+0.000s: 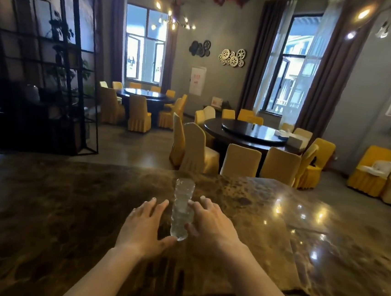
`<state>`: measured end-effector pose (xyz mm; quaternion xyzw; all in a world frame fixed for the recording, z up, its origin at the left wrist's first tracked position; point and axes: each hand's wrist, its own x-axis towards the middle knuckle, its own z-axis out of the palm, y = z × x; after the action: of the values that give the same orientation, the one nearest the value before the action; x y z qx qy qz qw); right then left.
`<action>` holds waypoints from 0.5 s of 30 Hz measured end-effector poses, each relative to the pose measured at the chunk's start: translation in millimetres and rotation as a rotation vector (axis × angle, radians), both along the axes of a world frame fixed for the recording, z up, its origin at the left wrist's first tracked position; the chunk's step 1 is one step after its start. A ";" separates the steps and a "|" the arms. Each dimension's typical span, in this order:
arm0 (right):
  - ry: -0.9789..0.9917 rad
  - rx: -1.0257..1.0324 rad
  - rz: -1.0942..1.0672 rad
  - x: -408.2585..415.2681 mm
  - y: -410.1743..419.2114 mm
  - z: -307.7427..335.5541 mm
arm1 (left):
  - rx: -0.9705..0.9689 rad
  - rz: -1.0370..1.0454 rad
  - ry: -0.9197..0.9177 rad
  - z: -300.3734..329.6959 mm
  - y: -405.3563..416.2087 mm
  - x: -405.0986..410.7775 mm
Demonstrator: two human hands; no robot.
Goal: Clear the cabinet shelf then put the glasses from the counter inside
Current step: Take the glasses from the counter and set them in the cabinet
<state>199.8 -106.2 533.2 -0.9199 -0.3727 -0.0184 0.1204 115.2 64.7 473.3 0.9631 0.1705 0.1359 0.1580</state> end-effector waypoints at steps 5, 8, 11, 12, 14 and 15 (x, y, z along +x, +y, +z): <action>0.032 0.099 -0.090 70.8 47.2 0.6 | -0.083 -0.026 0.004 -9.6 22.8 70.2; 0.011 0.082 -0.105 102.4 61.1 -1.8 | -0.121 -0.036 0.061 -18.6 20.1 98.2; -0.005 0.043 -0.088 139.3 75.1 -7.5 | -0.135 -0.042 0.105 -30.8 19.5 127.6; -0.011 0.021 -0.078 152.7 79.5 -10.7 | -0.125 -0.049 0.115 -35.0 19.7 136.9; -0.014 -0.044 -0.042 172.9 88.2 -17.5 | -0.112 -0.066 0.129 -42.0 17.1 148.0; -0.012 -0.073 -0.015 181.5 93.2 -20.6 | -0.112 -0.069 0.141 -43.8 14.5 150.9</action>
<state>381.3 -13.1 512.6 -0.9263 -0.3669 -0.0112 0.0844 266.1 79.2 429.5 0.9652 0.1551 0.0525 0.2038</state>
